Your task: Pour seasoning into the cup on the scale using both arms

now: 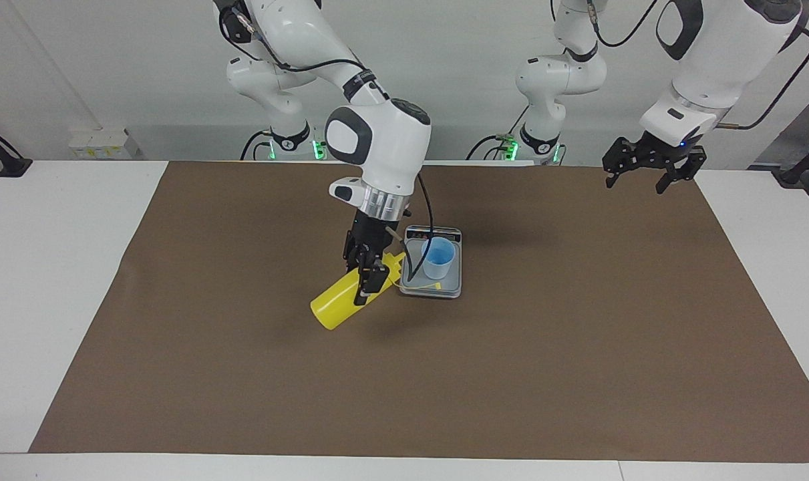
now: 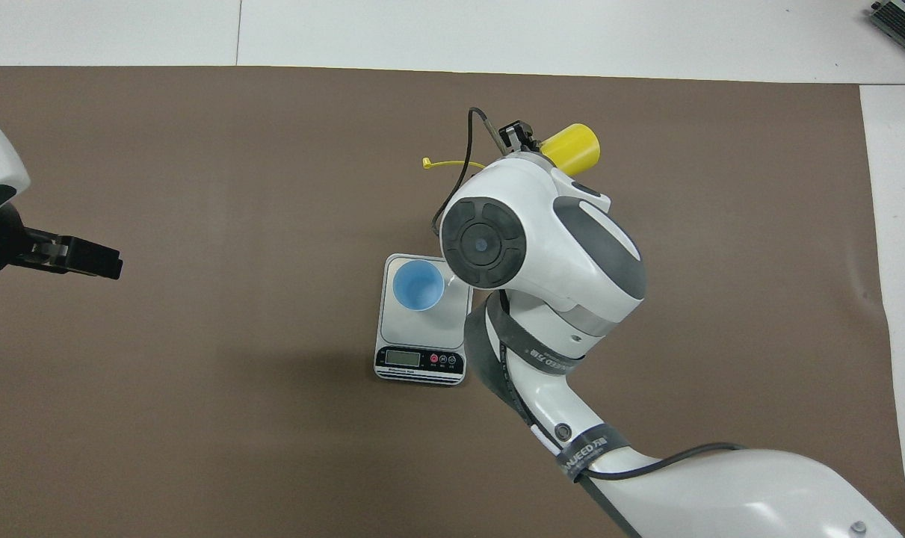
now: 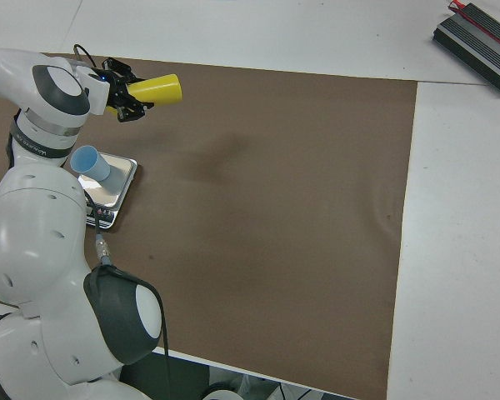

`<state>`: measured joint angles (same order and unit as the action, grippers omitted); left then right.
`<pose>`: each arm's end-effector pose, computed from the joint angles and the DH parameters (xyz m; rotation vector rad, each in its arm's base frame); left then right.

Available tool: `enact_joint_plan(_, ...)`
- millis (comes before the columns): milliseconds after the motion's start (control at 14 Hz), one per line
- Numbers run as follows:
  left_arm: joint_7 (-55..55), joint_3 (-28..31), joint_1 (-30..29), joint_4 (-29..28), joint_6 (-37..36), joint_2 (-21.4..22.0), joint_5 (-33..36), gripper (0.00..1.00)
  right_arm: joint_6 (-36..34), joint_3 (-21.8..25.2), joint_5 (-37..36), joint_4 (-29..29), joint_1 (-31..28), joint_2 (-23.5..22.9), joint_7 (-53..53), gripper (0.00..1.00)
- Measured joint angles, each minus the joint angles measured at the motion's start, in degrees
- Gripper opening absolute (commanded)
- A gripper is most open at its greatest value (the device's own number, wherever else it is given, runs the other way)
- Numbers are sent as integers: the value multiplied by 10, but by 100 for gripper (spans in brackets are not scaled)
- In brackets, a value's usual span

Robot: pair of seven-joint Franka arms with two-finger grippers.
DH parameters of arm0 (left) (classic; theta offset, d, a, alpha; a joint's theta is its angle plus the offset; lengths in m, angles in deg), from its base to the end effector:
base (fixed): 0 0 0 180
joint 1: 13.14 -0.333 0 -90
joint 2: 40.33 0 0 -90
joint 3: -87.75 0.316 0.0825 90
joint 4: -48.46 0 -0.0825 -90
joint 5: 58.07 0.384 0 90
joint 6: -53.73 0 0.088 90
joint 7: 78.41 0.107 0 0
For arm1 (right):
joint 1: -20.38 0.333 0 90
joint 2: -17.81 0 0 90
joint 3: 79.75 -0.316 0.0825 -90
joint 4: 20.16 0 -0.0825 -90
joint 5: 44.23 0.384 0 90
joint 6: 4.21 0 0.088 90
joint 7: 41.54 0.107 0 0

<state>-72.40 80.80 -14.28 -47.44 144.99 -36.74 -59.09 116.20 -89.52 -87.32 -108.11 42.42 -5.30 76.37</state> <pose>0.5326 -0.0581 0.6117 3.1147 -0.3211 -0.0294 0.6174 0.3241 0.4522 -2.4749 1.6689 -0.9787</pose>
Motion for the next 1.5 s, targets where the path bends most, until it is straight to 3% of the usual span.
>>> enact_joint_plan(286, 0, 0, 0, 0, 0, 0, 0, 100, -49, 1, -71, 67, 38, -55, 30, 0)
enact_joint_plan(500, 0, 0, 0, 0, 0, 0, 0, 100, -54, 0, -123, 84, 55, -83, 43, 0)
enact_joint_plan(857, 0, 0, 0, 0, 0, 0, 0, 100, -56, 0, -181, 77, 79, -97, 44, 0)
enact_joint_plan(1500, 0, 0, 0, 0, 0, 0, 0, 100, -57, 0, -236, 9, 102, -89, 68, 0)
